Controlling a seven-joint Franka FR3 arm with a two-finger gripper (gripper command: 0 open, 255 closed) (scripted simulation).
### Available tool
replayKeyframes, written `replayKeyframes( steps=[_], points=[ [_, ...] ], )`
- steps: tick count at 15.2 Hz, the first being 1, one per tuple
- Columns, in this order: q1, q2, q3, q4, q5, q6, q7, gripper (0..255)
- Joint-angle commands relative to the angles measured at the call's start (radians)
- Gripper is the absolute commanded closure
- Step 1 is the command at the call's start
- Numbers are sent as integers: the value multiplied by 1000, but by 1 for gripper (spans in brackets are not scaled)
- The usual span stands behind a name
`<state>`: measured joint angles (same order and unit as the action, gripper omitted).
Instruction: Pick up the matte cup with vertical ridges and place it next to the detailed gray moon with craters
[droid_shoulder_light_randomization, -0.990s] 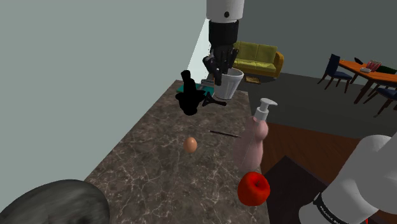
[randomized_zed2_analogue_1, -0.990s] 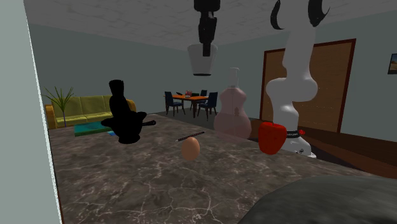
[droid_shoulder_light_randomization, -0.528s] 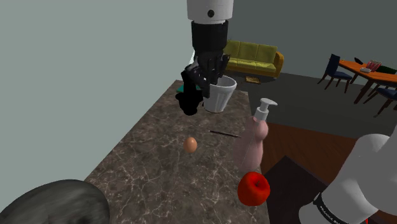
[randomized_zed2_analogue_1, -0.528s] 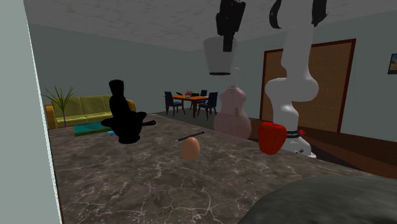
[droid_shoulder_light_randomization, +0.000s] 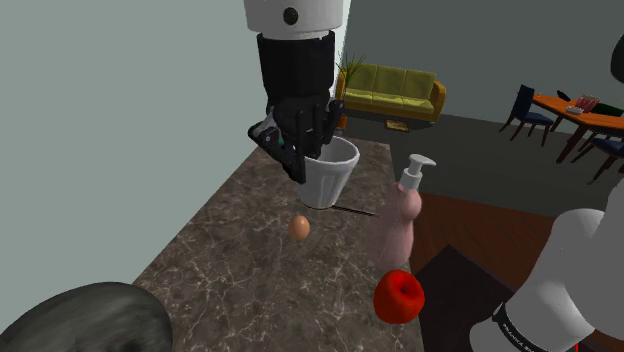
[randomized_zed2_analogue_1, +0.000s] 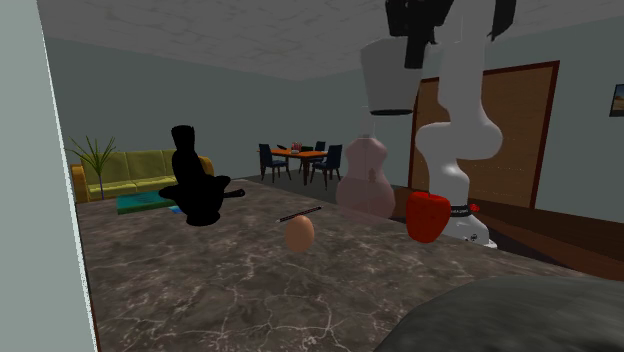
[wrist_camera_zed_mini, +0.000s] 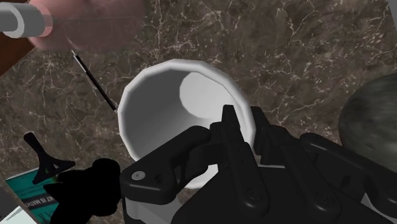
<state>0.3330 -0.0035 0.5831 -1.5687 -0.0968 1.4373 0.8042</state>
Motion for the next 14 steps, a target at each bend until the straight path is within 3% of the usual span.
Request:
replayKeyframes(
  steps=[1,6,11,12,14],
  points=[
    [33,47,33,47,-18,-14,67,255],
    [141,195,97,205,-92,-70,222,255],
    [307,383,126,433,-197,-159,361,255],
    [325,399,125,457,-206,-168,370,255],
    [308,382,125,404,-194,-131,370,255]
  ],
)
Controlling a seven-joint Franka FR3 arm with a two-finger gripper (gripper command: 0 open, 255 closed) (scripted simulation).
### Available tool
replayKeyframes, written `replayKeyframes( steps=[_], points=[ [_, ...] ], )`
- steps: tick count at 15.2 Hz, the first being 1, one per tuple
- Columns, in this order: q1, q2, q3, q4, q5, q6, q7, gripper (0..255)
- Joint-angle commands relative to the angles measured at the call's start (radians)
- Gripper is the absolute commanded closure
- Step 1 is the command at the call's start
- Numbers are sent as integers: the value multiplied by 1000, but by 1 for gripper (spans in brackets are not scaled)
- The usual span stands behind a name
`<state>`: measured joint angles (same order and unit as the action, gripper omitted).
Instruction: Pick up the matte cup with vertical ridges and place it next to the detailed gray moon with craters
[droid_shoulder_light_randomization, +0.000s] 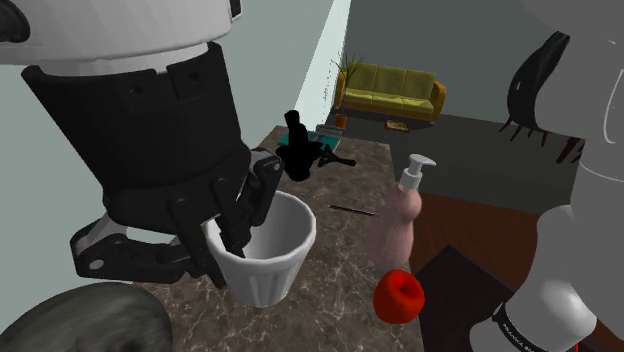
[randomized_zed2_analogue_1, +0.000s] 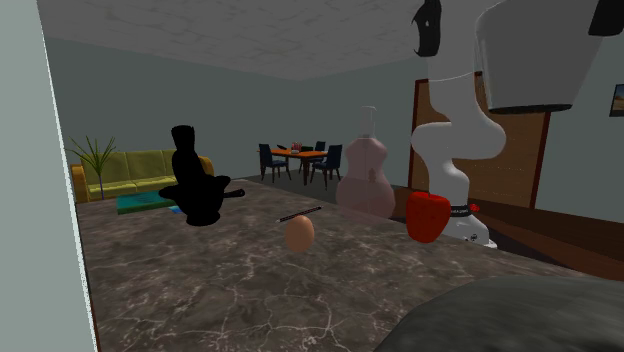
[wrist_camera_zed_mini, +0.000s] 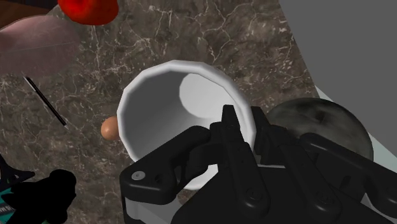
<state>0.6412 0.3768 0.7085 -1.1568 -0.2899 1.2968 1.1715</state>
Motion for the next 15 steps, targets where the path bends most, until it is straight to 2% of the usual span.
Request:
replayKeyframes(
  steps=[1,15],
  points=[
    [-8,-5,0,-32,4,28,3,255],
    [-72,-61,0,-300,39,245,7,255]
  ],
)
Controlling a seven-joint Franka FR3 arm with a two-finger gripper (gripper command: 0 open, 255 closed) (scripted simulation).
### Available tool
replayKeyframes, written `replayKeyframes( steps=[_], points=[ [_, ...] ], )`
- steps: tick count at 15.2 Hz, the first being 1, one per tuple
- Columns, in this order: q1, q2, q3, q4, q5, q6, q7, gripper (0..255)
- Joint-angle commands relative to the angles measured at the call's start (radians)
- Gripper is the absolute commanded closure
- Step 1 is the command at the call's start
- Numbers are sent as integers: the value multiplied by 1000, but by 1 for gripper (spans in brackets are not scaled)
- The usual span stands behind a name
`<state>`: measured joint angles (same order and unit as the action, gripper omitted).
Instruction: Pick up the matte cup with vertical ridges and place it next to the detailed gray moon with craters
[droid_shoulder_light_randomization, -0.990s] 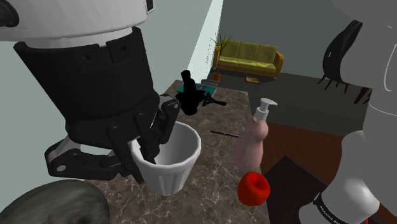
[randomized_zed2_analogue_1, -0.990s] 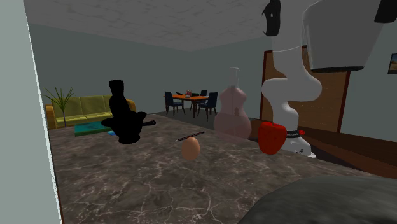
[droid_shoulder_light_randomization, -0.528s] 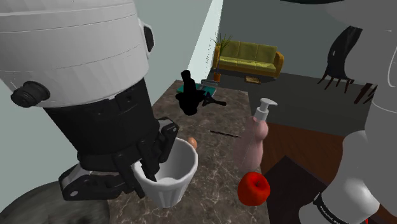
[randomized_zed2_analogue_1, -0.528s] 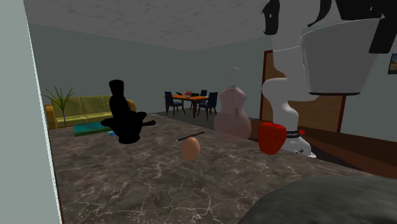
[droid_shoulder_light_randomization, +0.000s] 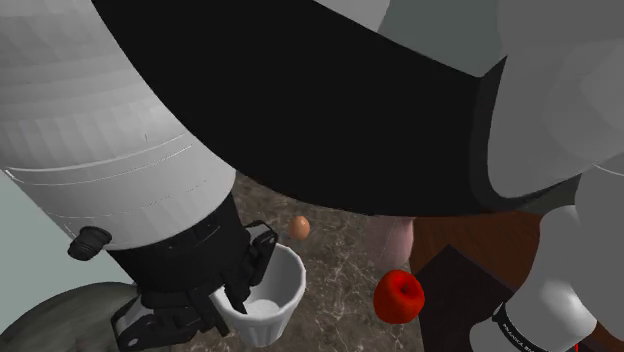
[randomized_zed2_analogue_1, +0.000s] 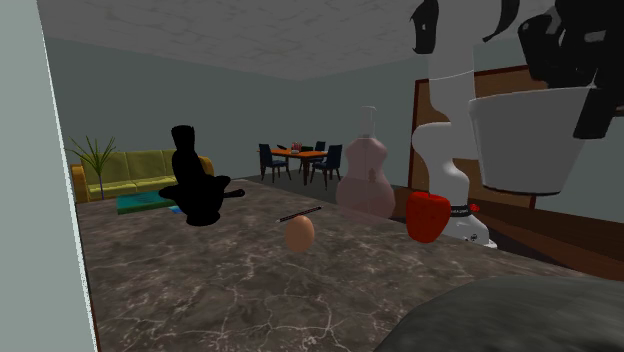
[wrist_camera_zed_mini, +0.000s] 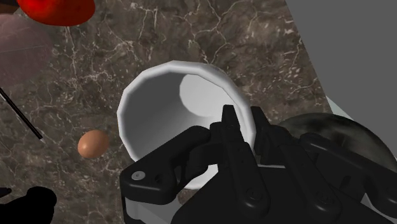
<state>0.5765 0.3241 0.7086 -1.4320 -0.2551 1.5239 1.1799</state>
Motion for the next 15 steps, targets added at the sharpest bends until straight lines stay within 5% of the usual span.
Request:
replayKeyframes(
  steps=[1,15],
  points=[
    [-10,-9,0,-40,5,32,-1,255],
    [-26,4,-10,-214,-9,214,20,255]
  ],
)
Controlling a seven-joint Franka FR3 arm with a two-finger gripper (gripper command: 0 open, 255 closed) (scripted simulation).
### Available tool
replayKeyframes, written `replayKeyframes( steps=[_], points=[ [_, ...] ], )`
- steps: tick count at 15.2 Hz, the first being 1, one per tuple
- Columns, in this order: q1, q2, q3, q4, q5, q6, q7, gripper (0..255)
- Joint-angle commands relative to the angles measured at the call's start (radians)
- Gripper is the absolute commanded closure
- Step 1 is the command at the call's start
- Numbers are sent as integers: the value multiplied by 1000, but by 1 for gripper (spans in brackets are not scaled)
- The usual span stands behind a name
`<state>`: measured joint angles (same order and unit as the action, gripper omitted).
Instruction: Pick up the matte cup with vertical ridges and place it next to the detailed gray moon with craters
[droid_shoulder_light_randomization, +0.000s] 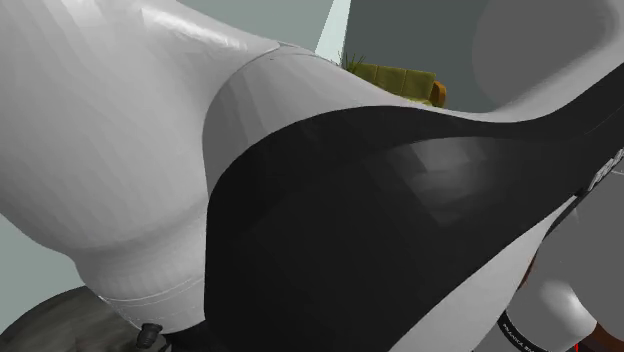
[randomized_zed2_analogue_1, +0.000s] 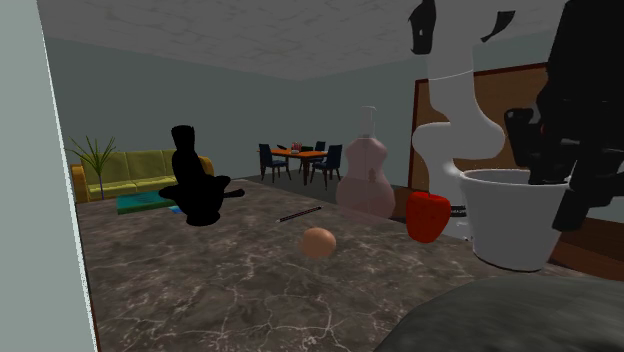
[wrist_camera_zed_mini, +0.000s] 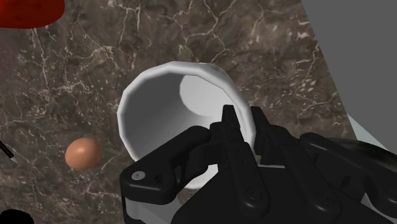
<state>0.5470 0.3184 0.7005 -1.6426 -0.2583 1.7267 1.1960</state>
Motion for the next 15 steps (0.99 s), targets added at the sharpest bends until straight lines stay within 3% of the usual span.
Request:
replayKeyframes(
  steps=[1,15],
  points=[
    [3,12,-3,-13,-8,23,6,255],
    [11,75,-25,-126,-58,182,46,255]
  ],
)
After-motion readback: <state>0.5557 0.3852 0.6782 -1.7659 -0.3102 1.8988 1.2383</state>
